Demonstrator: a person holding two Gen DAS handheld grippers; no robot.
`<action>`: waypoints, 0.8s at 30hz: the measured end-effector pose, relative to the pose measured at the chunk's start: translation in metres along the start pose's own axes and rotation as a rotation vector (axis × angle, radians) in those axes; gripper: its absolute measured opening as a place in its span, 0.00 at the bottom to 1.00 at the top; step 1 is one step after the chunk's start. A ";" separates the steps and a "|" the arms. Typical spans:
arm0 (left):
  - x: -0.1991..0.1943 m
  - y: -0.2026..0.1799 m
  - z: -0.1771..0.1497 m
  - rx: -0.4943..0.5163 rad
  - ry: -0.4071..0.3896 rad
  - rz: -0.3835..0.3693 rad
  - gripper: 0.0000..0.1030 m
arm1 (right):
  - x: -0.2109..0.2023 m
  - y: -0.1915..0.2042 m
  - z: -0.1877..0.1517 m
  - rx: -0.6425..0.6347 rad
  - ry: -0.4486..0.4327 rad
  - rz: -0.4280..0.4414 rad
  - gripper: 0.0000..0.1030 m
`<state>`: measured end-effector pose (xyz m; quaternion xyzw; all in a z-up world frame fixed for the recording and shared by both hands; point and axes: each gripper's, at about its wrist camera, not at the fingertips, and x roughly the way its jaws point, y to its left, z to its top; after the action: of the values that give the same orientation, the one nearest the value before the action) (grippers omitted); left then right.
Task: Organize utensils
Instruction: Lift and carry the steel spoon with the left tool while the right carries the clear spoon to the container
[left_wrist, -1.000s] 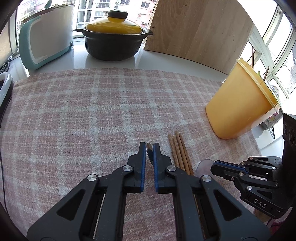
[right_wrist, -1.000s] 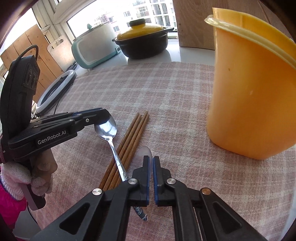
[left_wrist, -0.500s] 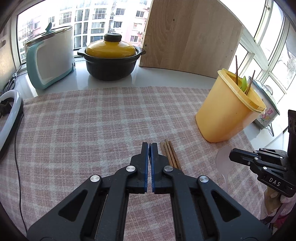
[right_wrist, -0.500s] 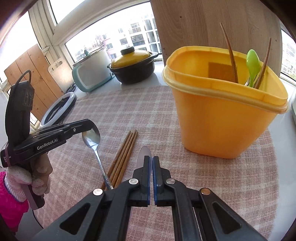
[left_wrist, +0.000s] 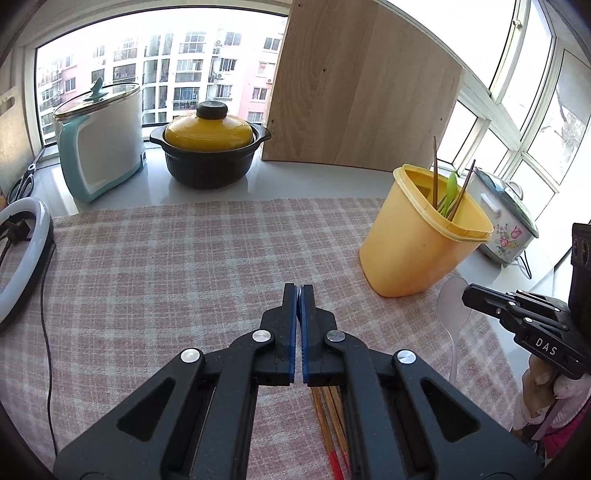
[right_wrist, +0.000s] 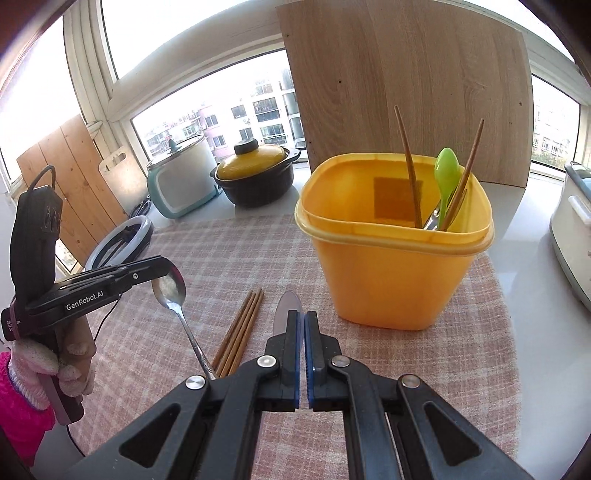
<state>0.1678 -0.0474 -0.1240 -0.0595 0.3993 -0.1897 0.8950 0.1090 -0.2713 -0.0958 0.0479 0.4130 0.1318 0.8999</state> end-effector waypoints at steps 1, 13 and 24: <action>-0.004 -0.001 0.000 -0.001 -0.007 -0.002 0.00 | -0.003 -0.001 0.000 0.001 -0.006 -0.002 0.00; -0.046 -0.020 0.018 0.012 -0.108 -0.035 0.00 | -0.040 -0.008 0.014 0.011 -0.108 -0.037 0.00; -0.066 -0.045 0.049 0.033 -0.203 -0.054 0.00 | -0.078 -0.025 0.037 0.055 -0.193 -0.068 0.00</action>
<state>0.1508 -0.0656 -0.0335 -0.0742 0.3016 -0.2134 0.9263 0.0934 -0.3157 -0.0191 0.0709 0.3290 0.0843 0.9379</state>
